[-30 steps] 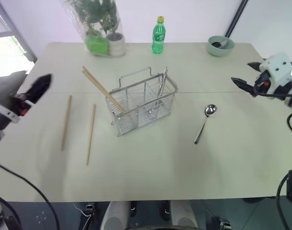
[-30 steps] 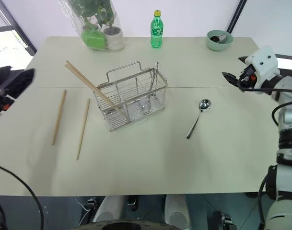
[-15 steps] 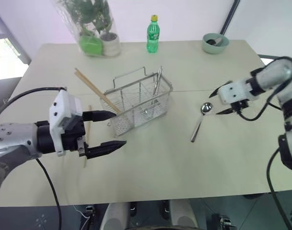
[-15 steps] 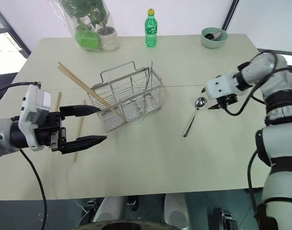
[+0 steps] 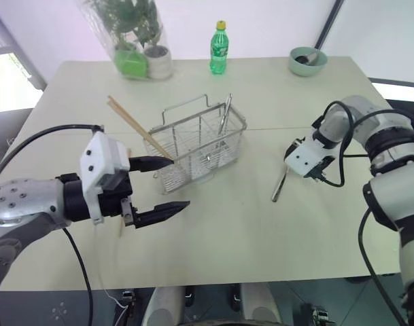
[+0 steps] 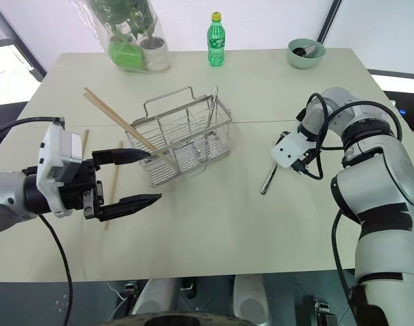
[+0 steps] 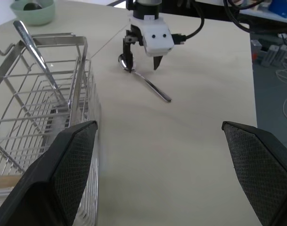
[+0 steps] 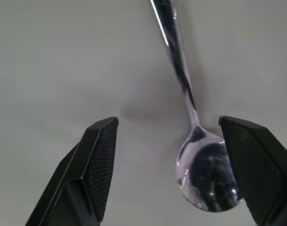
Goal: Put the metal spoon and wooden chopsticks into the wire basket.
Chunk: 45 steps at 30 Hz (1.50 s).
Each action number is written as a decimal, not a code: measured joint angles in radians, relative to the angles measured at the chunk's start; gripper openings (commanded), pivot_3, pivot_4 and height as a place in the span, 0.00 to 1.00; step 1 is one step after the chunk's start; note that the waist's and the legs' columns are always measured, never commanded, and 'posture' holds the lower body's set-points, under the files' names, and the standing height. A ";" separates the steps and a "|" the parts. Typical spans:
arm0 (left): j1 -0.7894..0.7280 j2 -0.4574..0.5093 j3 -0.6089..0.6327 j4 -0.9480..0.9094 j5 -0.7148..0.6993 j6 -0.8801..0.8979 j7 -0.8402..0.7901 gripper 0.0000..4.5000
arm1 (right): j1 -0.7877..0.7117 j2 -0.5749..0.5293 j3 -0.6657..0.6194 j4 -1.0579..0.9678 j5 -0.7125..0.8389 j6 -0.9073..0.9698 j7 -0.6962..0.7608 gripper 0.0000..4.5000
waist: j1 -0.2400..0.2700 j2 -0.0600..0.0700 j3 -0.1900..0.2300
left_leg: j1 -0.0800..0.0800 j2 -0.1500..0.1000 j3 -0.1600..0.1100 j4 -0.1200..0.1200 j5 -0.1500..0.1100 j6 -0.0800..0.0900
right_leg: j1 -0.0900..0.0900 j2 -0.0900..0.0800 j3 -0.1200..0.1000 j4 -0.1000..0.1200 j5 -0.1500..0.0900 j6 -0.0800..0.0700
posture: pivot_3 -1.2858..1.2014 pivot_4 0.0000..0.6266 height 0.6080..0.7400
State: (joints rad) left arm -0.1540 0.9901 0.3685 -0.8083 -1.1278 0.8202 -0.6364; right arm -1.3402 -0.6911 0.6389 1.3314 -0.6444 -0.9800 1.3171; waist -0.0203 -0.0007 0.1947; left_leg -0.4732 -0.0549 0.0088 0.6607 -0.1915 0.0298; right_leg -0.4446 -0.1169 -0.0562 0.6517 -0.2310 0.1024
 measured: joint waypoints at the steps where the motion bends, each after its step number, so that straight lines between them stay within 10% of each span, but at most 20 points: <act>1: 0.000 0.001 0.004 0.000 -0.005 0.000 0.010 0.99 | 0.005 0.009 -0.004 0.001 0.007 -0.002 0.012 0.78 | 0.000 0.000 0.000 | 0.001 0.000 0.000 0.000 0.000 0.000 | 0.001 0.000 0.000 0.000 0.000 0.000 | 0.52 0.24 0.58; 6: 0.011 0.010 0.011 -0.002 -0.038 0.000 0.036 0.99 | 0.009 0.044 -0.038 0.005 0.056 -0.002 0.086 0.78 | 0.002 0.000 0.000 | 0.002 0.000 0.000 0.000 0.000 0.000 | 0.001 0.000 0.000 0.000 0.000 0.000 | 0.52 0.24 0.58; 15: -0.042 0.010 -0.001 0.014 -0.041 -0.004 0.050 1.00 | 0.033 0.055 -0.066 0.001 0.110 -0.015 0.187 0.00 | 0.004 0.000 0.000 | 0.004 0.000 0.000 -0.001 0.000 0.000 | 0.003 0.000 0.000 0.001 0.000 0.000 | 0.52 0.24 0.58; 29: -0.138 0.010 -0.038 0.094 -0.028 -0.007 0.032 1.00 | 0.129 0.047 -0.140 -0.123 0.448 0.075 0.293 0.00 | 0.003 0.000 0.000 | 0.008 0.000 0.000 -0.002 0.000 0.000 | 0.006 0.000 0.000 0.002 0.000 0.000 | 0.52 0.24 0.58; 38: -0.290 0.009 -0.085 0.243 0.070 -0.038 -0.028 1.00 | 0.356 -0.216 -0.199 -1.106 1.256 1.041 0.272 0.00 | 0.012 0.001 0.002 | 0.006 0.000 -0.002 -0.002 -0.004 0.006 | 0.003 -0.004 0.001 0.002 -0.001 -0.002 | 0.52 0.24 0.58; 45: -0.402 -0.030 -0.161 0.332 0.155 -0.066 -0.083 1.00 | 0.147 -0.051 -0.509 -1.142 1.532 1.585 -0.111 0.00 | 0.010 0.000 0.001 | 0.007 0.000 -0.002 -0.010 -0.002 0.003 | 0.002 -0.004 0.001 -0.003 -0.001 -0.003 | 0.52 0.24 0.58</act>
State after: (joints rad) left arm -0.5559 0.9600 0.2075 -0.4760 -0.9733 0.7546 -0.7194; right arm -1.1929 -0.7417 0.1301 0.1892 0.8875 0.6055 1.2064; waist -0.0103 -0.0011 0.1956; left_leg -0.4664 -0.0544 0.0070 0.6508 -0.1935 0.0329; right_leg -0.4421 -0.1211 -0.0549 0.6487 -0.2324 0.0995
